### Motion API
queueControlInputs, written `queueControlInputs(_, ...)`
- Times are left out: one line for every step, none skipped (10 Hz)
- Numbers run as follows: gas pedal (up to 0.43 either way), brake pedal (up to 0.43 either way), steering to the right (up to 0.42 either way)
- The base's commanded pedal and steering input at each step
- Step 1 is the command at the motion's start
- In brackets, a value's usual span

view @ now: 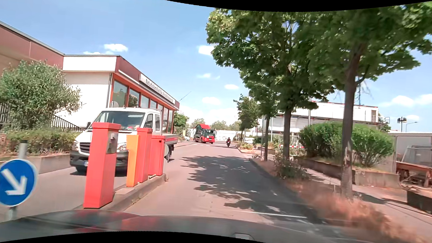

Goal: Follow the waypoints while adhering to traffic rules and regulations

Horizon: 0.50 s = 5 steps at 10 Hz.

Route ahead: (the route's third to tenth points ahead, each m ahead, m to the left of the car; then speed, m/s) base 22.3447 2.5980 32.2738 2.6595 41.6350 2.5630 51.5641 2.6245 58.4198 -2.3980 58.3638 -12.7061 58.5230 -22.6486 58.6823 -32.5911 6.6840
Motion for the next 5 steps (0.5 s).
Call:
queueControlInputs(0.02, 0.0, -0.016)
queueControlInputs(0.0, 0.0, -0.016)
queueControlInputs(0.0, 0.0, -0.016)
queueControlInputs(0.0, 0.0, -0.016)
queueControlInputs(0.0, 0.0, -0.016)
